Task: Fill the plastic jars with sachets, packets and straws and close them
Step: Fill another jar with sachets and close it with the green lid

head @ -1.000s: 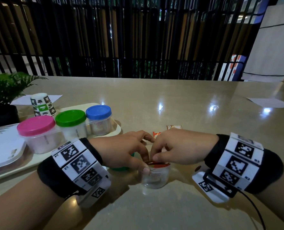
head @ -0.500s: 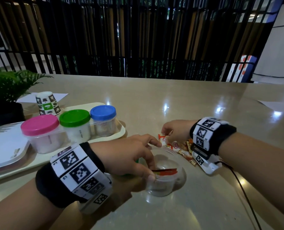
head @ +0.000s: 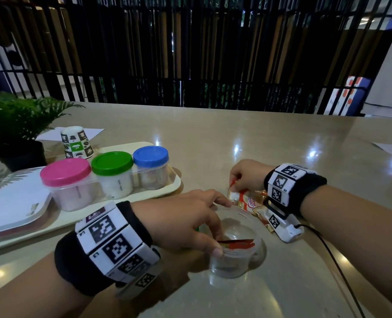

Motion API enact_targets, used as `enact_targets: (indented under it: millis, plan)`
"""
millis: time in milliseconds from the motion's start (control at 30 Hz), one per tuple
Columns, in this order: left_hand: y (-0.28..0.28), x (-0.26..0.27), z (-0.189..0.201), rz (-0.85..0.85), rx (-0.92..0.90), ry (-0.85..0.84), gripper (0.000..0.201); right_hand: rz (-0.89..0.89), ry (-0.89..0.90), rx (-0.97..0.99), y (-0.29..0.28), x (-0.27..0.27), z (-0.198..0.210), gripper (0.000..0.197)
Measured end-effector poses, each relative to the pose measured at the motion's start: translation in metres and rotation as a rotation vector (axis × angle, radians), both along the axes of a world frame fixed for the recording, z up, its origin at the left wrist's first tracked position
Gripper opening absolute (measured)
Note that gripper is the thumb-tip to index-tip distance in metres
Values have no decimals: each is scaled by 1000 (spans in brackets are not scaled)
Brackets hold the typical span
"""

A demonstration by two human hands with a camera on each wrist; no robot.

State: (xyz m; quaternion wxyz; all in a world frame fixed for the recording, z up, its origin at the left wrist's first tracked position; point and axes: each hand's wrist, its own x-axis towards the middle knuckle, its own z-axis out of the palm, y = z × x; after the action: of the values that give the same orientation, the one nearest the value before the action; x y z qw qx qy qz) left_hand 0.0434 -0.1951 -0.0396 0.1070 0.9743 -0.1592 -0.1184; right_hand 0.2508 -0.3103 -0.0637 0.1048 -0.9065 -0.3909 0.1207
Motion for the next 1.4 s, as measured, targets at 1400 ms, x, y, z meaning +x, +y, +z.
enact_targets:
  millis: [1400]
  plan:
    - [-8,0,5,102,17,-1,53,307,-141,-30,-54,-142,32,15]
